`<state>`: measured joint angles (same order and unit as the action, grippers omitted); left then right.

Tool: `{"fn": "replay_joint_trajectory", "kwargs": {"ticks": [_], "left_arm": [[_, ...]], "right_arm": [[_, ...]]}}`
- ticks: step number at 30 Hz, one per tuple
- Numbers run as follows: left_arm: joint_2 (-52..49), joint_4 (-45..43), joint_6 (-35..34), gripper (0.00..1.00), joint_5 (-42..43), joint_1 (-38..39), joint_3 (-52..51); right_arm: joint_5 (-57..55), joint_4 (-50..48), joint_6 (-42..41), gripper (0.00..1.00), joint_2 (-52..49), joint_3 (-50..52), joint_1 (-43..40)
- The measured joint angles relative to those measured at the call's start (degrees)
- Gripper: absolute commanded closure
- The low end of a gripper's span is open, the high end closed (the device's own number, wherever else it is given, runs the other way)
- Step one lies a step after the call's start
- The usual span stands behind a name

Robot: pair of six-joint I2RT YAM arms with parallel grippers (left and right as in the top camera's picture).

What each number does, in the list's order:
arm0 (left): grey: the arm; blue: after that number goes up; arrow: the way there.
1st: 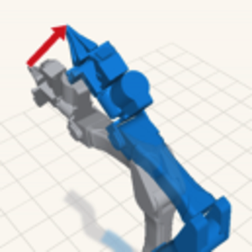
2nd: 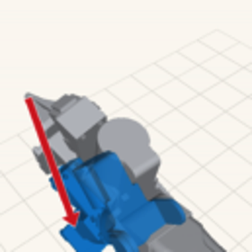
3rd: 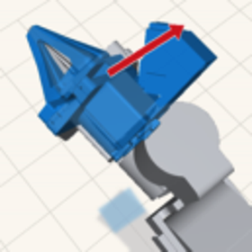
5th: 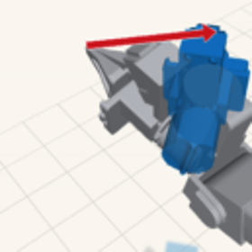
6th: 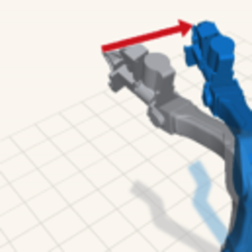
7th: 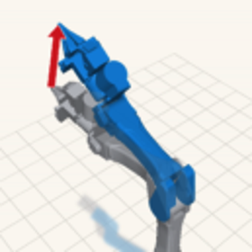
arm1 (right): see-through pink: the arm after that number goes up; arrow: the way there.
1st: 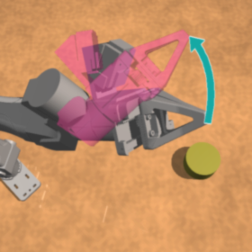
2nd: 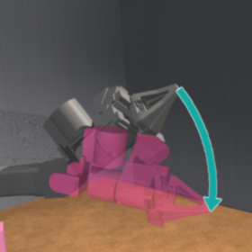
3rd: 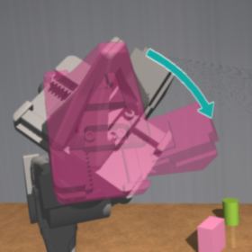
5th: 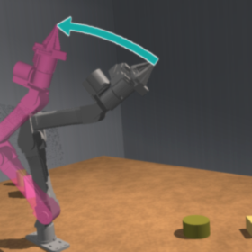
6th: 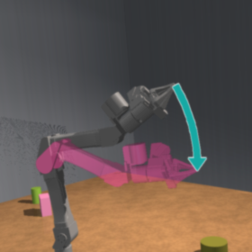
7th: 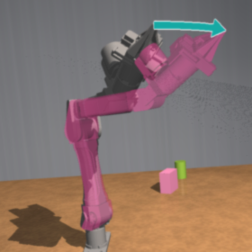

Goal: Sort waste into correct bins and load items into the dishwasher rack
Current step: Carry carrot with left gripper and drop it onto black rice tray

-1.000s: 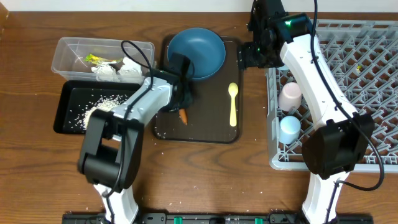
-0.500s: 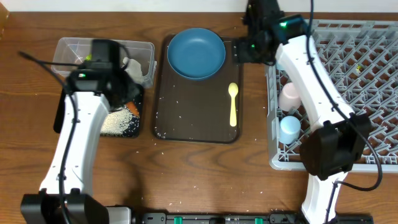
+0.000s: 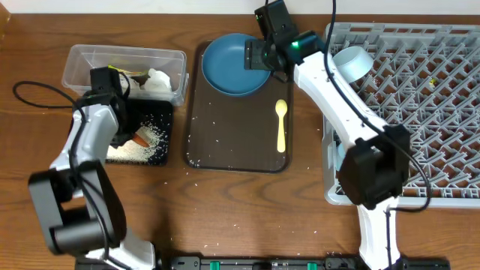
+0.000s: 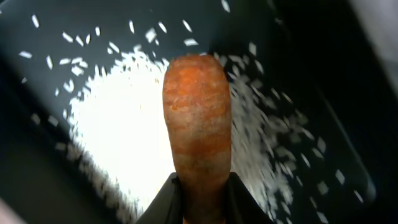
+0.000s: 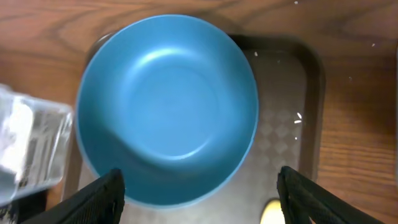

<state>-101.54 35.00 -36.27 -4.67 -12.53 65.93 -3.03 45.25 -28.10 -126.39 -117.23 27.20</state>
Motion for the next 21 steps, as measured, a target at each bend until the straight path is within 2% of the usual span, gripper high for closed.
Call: {"fn": "replay_joint_trajectory", "kwargs": {"ticks": [3,8,9,11,15,19,21], "left_arm": [[-2.60,-2.12,-0.17,0.83,-0.07,-1.05,0.00],[-4.68,-2.78,-0.55,0.45,-0.09,-1.33,-0.02],[-4.68,-2.80,-0.35,0.42,-0.07,-1.33,-0.02],[-4.66,-2.97,-0.87,0.37,-0.09,-1.31,-0.02],[-4.13,-2.49,-0.92,0.36,-0.07,-1.31,0.00],[-0.44,-1.66,-0.83,0.36,-0.02,-1.31,0.00],[2.89,-1.09,-0.83,0.36,-0.09,-1.31,0.00]], "right_arm": [[-0.24,-1.22,-1.57,0.24,-1.90,0.00,-0.55],[-0.22,-2.51,-3.28,0.25,-4.70,0.00,-1.51],[-0.22,-2.51,-3.50,0.25,-5.20,0.00,-1.66],[-0.24,-2.47,-4.26,0.26,-6.49,0.00,-1.88],[0.26,-2.49,-5.29,0.34,-9.57,0.00,-2.21],[1.60,-2.47,-5.99,0.59,-12.87,0.00,-2.27],[2.23,-2.45,-6.19,0.66,-13.90,0.02,-2.27]]}}
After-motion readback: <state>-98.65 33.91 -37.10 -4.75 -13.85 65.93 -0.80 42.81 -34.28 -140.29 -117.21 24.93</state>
